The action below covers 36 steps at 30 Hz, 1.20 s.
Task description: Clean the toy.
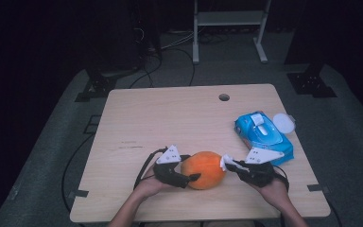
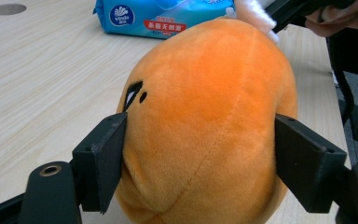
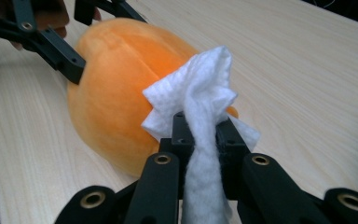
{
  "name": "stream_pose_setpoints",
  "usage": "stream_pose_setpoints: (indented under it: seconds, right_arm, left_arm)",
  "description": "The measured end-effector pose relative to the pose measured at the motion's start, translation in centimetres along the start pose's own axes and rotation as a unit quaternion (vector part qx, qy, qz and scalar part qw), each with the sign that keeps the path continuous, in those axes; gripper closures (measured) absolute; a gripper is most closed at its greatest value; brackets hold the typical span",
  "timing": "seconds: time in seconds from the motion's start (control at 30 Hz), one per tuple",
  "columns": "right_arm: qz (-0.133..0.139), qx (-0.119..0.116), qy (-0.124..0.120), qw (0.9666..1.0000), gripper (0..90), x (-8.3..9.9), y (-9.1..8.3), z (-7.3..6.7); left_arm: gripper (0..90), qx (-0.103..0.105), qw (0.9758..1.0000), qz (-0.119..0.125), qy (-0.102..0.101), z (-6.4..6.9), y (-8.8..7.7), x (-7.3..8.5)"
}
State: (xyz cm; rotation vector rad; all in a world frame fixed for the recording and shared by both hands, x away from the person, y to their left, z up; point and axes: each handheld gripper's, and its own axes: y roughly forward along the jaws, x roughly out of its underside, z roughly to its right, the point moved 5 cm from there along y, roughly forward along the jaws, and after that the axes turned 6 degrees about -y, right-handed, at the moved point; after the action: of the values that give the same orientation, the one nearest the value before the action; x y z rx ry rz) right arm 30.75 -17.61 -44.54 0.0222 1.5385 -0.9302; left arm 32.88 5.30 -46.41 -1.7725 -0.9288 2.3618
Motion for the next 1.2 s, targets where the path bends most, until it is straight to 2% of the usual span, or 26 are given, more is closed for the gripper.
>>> stream_pose_setpoints:
  seconds: [0.07, 0.13, 0.2, 0.27, 0.37, 0.47, 0.53, 0.6, 0.67, 0.77, 0.83, 0.87, 0.9, 0.97, 1.03, 1.1, 1.13, 1.2]
  right_arm:
    - [0.01, -0.004, -0.007, 0.9999, 80.3, -0.6, -0.1, -0.6]
    - [0.022, -0.017, -0.016, 0.9995, 80.3, -1.4, 0.0, -1.4]
    - [0.013, -0.012, -0.031, 0.9994, 80.4, -1.6, 0.2, -1.6]
    - [0.015, -0.013, -0.022, 0.9996, 80.4, -1.3, 0.2, -1.1]
    - [-0.009, 0.014, -0.017, 0.9997, 80.4, -0.1, 0.0, 0.0]
    - [-0.007, 0.015, -0.004, 0.9999, 80.4, 0.1, -0.1, 0.2]
    - [0.001, 0.011, -0.017, 0.9998, 80.3, -0.6, 0.0, -0.5]
    - [0.015, -0.004, -0.025, 0.9996, 80.3, -1.5, 0.0, -1.4]
    - [0.011, 0.0, -0.042, 0.999, 80.3, -1.8, 0.1, -1.7]
    - [0.009, -0.001, -0.028, 0.9996, 80.3, -1.2, 0.1, -1.1]
    - [-0.004, 0.013, -0.027, 0.9995, 80.3, -0.5, 0.0, -0.4]
    - [-0.003, 0.013, -0.02, 0.9997, 80.3, -0.3, -0.1, -0.2]
    - [0.001, 0.011, -0.011, 0.9999, 80.3, -0.3, -0.2, -0.2]
    - [0.007, 0.01, -0.015, 0.9998, 80.3, -0.8, -0.2, -0.7]
    - [0.034, -0.016, -0.01, 0.9992, 80.3, -1.7, -0.2, -1.5]
    - [0.037, -0.02, -0.015, 0.999, 80.2, -2.1, -0.1, -1.9]
    - [0.031, -0.018, -0.029, 0.9989, 80.3, -2.2, 0.1, -2.2]
    - [0.034, -0.021, -0.021, 0.999, 80.4, -1.8, 0.1, -1.8]
  left_arm:
    - [23.1, -0.003, 1.0, 0.003, -0.002, 0.2, 0.2, -0.1]
    - [23.2, -0.009, 0.9999, 0.002, 0.004, 0.4, 0.3, -0.3]
    - [23.3, -0.01, 0.9999, -0.001, 0.008, 0.4, 0.3, -0.3]
    - [23.4, -0.004, 1.0, 0.001, 0.005, 0.3, 0.2, -0.3]
    - [23.3, 0.001, 1.0, 0.002, -0.004, 0.1, 0.1, -0.1]
    - [22.6, -0.005, 1.0, 0.001, -0.002, 0.4, 0.3, -0.3]
    - [22.1, -0.009, 1.0, -0.001, -0.001, 0.7, 0.4, -0.5]
    - [21.7, -0.012, 0.9999, -0.002, 0.009, 1.1, 0.6, -0.7]
    - [21.5, -0.012, 0.9999, -0.004, 0.012, 1.2, 0.6, -0.7]
    - [21.8, -0.005, 1.0, 0.004, 0.006, 1.0, 0.5, -0.6]
    - [21.8, -0.007, 0.9999, 0.003, 0.009, 1.1, 0.5, -0.7]
    - [21.7, -0.008, 0.9999, 0.004, 0.01, 1.2, 0.6, -0.7]
    - [21.5, -0.01, 0.9999, 0.003, 0.013, 1.3, 0.7, -0.8]
    - [20.4, -0.013, 0.9998, 0.007, 0.014, 1.5, 0.8, -1.1]
    - [19.6, -0.013, 0.9997, 0.011, 0.018, 1.8, 1.0, -1.3]
    - [18.4, -0.015, 0.9995, 0.008, 0.025, 2.0, 1.1, -1.3]
    - [17.9, -0.011, 0.9994, 0.011, 0.03, 2.1, 0.9, -1.3]
    - [16.6, -0.001, 0.9993, 0.018, 0.031, 1.9, 0.6, -1.4]
